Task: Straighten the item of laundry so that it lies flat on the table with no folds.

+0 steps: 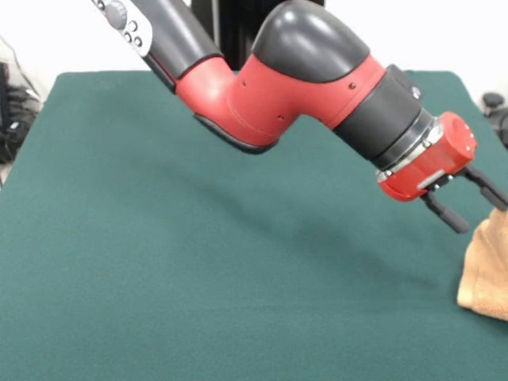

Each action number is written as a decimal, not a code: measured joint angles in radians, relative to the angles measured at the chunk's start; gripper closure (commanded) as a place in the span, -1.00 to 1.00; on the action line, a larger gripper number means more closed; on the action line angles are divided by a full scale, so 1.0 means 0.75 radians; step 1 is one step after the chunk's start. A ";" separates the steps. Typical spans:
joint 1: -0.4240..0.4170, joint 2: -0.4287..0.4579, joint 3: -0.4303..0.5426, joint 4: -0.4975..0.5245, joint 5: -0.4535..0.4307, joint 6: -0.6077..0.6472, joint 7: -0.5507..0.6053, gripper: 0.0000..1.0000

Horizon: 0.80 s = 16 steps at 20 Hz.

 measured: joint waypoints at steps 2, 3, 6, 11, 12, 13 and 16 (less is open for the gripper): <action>0.014 -0.037 -0.013 0.000 -0.023 0.004 0.000 -1.00; 0.020 -0.052 -0.018 0.000 -0.033 0.007 0.000 -1.00; 0.041 -0.131 -0.035 0.001 -0.077 0.031 0.000 -1.00; 0.031 -0.200 -0.035 0.001 -0.114 0.093 0.000 -1.00; 0.025 -0.209 -0.035 -0.001 -0.122 0.113 0.000 -1.00; 0.022 -0.211 -0.035 -0.002 -0.124 0.122 0.000 -1.00; 0.017 -0.201 -0.035 -0.018 -0.135 0.159 0.000 -1.00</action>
